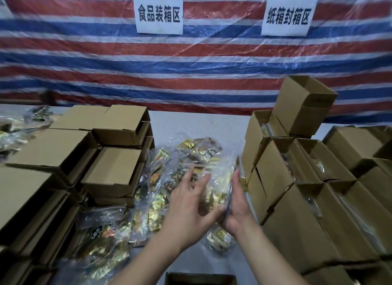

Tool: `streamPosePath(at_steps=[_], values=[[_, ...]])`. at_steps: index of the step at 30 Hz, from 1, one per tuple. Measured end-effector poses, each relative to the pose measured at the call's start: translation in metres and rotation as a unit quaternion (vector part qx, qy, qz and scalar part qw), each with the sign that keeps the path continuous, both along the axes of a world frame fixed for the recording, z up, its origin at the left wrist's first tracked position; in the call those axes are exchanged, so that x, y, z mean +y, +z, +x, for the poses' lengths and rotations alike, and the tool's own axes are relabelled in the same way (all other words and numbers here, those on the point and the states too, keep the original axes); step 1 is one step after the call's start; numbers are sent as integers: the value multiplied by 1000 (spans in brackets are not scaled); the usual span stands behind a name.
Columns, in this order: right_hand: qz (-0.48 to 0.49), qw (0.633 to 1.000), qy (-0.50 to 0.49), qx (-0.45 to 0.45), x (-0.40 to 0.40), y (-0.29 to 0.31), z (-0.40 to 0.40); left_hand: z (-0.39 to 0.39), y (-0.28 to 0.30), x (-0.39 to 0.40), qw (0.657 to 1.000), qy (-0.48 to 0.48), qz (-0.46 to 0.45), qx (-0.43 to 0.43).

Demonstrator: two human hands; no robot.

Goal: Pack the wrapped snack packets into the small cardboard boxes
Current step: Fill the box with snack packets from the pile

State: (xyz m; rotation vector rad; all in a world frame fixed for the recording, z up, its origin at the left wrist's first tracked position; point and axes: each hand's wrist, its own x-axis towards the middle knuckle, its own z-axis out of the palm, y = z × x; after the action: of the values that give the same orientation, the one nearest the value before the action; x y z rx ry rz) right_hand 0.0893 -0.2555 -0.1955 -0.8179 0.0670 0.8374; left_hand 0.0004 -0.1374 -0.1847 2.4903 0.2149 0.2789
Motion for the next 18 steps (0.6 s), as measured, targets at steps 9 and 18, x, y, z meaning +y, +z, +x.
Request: streamPosePath(at_steps=[9, 18], values=[[-32, 998, 50, 0, -19, -14, -31, -21, 7, -11, 987, -105, 43, -116], [-114, 991, 60, -43, -37, -13, -36, -58, -26, -2, 989, -57, -101, -95]])
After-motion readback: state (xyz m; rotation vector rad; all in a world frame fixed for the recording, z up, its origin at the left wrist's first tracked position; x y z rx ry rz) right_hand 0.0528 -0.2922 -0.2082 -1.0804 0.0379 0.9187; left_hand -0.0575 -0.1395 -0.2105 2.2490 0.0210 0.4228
